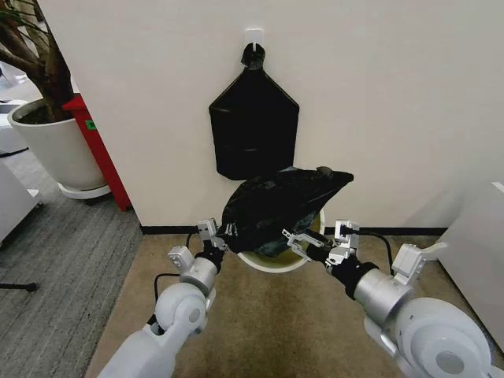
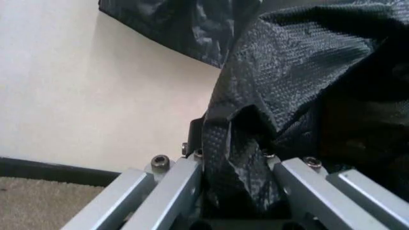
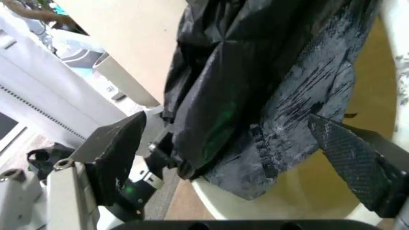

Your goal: Place the garbage bag over the trash bin.

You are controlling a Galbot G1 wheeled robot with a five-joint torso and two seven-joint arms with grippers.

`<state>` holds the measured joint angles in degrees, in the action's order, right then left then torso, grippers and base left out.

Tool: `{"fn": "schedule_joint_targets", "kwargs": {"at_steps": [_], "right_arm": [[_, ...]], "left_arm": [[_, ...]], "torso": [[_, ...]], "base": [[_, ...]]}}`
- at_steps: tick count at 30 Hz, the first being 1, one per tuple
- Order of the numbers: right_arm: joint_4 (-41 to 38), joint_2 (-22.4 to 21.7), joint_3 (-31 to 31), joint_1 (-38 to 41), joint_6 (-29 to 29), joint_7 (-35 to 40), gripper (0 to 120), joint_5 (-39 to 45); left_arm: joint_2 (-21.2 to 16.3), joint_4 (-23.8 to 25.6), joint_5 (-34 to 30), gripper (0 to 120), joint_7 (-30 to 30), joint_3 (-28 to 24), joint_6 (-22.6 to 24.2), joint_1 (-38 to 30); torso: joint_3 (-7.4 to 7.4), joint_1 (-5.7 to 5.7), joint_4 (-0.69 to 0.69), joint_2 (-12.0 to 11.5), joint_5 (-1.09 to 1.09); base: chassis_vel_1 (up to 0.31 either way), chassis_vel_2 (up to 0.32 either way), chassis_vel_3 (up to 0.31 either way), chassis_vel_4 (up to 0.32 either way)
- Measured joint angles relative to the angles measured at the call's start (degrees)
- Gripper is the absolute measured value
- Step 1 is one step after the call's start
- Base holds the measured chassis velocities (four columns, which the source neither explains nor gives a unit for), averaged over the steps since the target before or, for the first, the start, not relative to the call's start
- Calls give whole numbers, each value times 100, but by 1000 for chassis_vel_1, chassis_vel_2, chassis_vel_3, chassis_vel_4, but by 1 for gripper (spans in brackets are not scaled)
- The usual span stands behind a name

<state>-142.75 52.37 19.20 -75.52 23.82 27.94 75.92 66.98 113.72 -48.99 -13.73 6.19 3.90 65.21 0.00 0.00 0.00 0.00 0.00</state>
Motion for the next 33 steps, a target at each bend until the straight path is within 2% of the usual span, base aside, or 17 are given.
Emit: {"fn": "schedule_joint_targets", "kwargs": {"at_steps": [16,33], "right_arm": [[-45,27,-58,7,32,645,88,-116],[-44,73,-169,144,-172,617,88,-64]], "left_arm": [[24,33,147,3,-7,53,-89,-49],[24,89,285,3,149,8,-155,-18]], "torso": [[0,0,0,0,0],[0,0,0,0,0]], "base": [[0,0,0,0],[0,0,0,0]]}}
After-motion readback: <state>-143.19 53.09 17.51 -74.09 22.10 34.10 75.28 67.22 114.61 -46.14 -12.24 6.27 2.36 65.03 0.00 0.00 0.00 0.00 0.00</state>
